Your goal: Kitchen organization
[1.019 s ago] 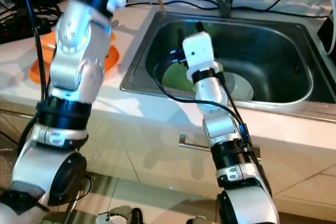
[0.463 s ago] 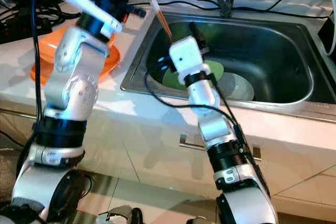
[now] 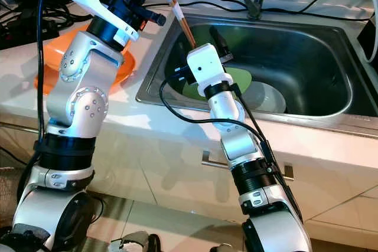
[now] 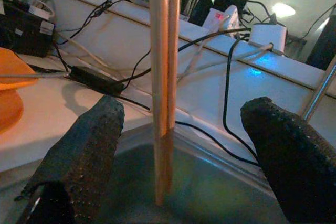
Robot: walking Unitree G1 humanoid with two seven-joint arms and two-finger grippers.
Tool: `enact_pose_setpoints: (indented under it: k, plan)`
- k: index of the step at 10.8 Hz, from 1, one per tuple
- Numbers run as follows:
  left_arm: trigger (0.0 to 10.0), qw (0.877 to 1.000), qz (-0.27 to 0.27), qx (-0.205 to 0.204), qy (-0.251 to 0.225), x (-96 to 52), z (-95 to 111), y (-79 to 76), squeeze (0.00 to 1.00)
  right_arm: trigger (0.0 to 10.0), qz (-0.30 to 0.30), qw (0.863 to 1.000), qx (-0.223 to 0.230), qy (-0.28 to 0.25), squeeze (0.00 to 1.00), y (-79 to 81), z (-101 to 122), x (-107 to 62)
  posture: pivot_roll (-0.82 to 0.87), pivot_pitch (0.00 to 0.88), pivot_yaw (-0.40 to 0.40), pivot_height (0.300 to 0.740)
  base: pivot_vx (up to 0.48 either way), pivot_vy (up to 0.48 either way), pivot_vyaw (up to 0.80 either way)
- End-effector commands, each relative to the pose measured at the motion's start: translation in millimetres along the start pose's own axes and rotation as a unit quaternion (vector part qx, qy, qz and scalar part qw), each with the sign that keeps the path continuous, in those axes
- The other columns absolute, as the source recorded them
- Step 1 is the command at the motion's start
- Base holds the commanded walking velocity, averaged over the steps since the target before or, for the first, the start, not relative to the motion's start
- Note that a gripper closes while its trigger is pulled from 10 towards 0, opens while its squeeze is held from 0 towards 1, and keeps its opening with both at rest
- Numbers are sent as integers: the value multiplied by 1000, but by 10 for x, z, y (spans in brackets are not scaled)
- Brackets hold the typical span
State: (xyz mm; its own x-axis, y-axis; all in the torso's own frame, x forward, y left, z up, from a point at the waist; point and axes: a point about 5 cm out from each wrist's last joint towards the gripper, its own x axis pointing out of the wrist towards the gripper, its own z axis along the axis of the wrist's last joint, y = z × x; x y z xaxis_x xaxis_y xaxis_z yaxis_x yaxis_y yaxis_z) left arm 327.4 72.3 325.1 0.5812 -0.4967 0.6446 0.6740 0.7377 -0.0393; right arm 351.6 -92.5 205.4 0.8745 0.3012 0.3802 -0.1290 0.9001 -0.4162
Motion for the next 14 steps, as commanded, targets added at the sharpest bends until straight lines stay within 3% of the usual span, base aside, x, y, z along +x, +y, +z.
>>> enact_pose_setpoints:
  k: [1, 2, 3, 5, 14]
  plan:
    - [10000, 1000, -11, -3, 4, -18, 4, -23, 0, 10000, -4, 1000, 3, 10, 0, 0, -25, 10, 91, 49, 62, 740, 0, 0, 0]
    - [10000, 1000, -16, -7, 11, -23, -13, -33, 0, 7098, -6, 1000, 4, 11, 0, -13, -25, 18, 92, 52, 62, 740, 0, 0, 0]
    - [10000, 1000, -21, -14, 15, -24, -26, -49, 0, 471, -8, 1000, 3, 13, 0, -16, -32, 22, 92, 52, 62, 740, 0, 0, 0]
    - [10000, 999, -29, -16, 22, -26, -45, -76, 0, 0, -14, 1000, 2, 19, 0, -24, -44, 34, 92, 52, 62, 740, 0, 0, 0]
    - [10000, 999, -34, 5, 24, 13, -25, -90, 0, 0, -18, 1000, 5, 11, 0, -46, -26, 42, 97, 58, 64, 740, 0, 0, 0]
